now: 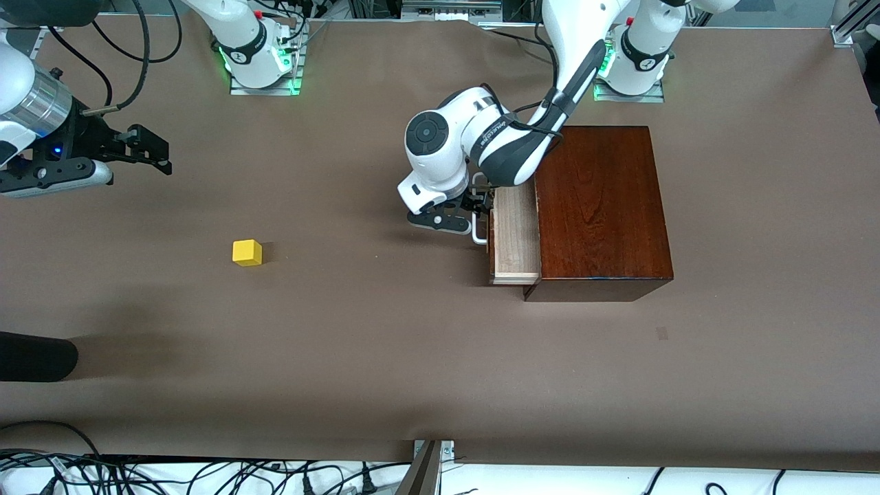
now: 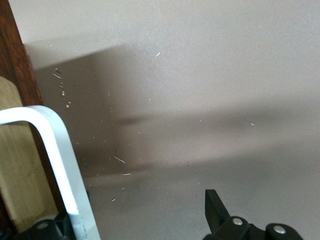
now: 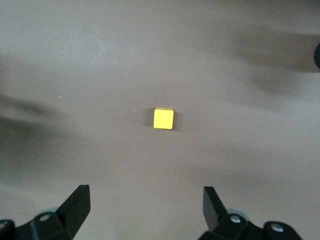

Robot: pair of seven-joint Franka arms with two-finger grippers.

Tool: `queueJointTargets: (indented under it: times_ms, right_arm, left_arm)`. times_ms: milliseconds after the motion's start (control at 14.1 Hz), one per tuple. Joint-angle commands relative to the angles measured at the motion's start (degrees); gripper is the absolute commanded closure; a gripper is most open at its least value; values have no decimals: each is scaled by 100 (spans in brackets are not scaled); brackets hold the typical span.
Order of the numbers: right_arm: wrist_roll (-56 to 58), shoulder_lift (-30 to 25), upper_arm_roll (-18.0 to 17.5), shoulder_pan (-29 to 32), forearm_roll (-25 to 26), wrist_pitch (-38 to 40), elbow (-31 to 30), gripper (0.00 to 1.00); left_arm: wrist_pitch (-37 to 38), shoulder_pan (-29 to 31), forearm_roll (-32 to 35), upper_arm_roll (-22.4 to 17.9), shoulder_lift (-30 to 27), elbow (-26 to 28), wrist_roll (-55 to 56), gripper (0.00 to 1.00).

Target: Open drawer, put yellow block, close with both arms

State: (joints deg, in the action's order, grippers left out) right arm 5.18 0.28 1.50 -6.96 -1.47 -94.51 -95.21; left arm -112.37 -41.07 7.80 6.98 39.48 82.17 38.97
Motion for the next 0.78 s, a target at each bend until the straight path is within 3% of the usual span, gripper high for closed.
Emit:
queueJointTargets:
  times_ms: [0, 708]
  right_arm:
    - [-34, 95, -18, 28, 23, 12, 161, 0]
    - [150, 349, 193, 37, 23, -33, 143, 0]
  left_arm:
    - [-1058, -112, -569, 251, 649, -324, 129, 0]
    - [-1058, -279, -395, 155, 789, -316, 164, 0]
